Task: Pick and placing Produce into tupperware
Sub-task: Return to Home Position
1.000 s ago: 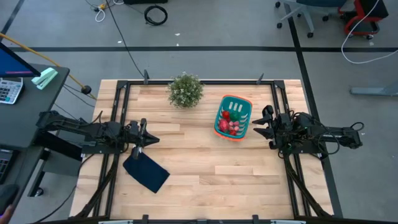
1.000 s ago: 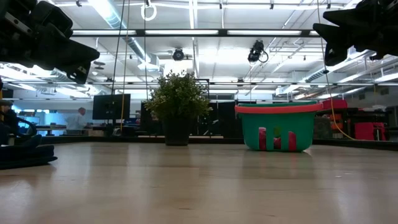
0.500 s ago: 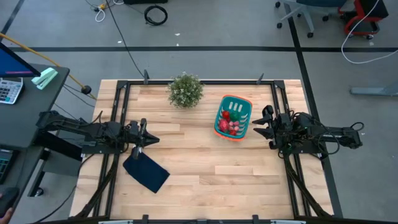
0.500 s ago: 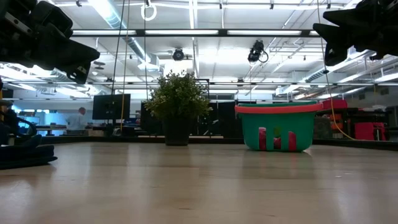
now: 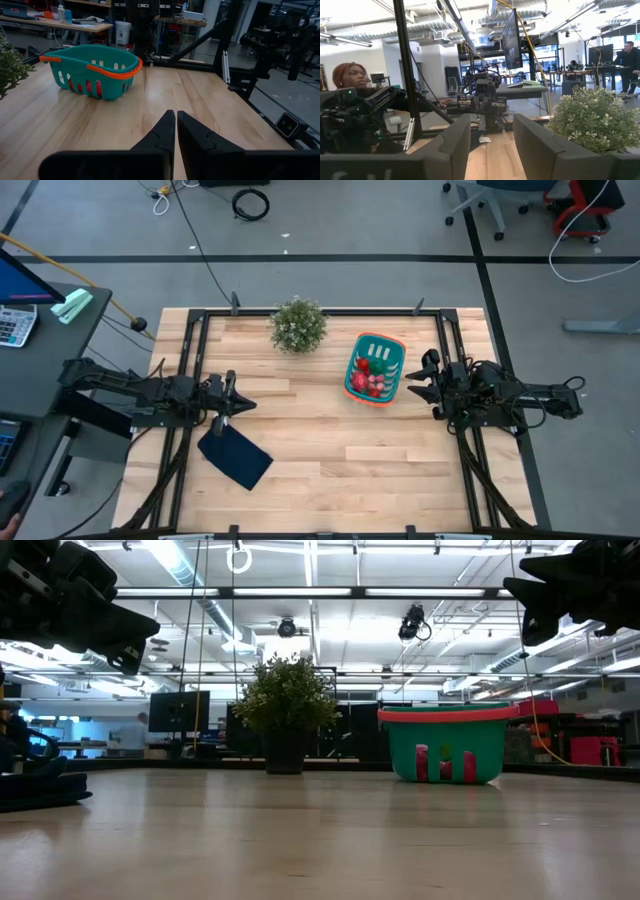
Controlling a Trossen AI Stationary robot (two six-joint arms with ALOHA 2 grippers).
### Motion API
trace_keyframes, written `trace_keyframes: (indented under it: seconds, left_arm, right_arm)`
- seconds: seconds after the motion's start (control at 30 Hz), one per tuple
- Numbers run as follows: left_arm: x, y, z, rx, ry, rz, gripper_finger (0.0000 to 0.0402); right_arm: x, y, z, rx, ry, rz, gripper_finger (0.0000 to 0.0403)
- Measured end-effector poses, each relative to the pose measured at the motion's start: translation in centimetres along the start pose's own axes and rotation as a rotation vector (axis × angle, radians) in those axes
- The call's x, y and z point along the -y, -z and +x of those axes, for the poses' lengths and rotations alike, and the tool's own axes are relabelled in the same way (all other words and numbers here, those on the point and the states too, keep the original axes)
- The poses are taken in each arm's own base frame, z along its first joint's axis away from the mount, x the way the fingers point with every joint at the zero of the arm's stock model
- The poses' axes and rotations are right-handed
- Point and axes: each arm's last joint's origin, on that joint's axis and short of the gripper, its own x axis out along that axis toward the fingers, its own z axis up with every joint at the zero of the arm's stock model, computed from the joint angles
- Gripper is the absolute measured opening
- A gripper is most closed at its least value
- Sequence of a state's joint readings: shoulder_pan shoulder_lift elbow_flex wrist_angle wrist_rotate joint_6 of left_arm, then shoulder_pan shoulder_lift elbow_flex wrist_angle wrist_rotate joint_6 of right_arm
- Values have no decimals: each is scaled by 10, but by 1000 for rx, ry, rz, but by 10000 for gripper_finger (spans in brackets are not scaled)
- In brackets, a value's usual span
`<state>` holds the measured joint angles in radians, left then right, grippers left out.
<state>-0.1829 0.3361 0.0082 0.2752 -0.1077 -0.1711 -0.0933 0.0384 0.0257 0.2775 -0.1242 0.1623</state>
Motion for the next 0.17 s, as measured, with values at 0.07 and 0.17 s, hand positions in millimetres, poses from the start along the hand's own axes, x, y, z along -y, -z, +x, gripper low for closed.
trace_keyframes:
  seconds: [0.07, 0.17]
  left_arm:
    - [0, 0, 0, 0, 0, 0, 24]
    - [0, 0, 0, 0, 0, 0, 28]
  right_arm:
    - [0, 0, 0, 0, 0, 0, 156]
    - [0, 0, 0, 0, 0, 0, 156]
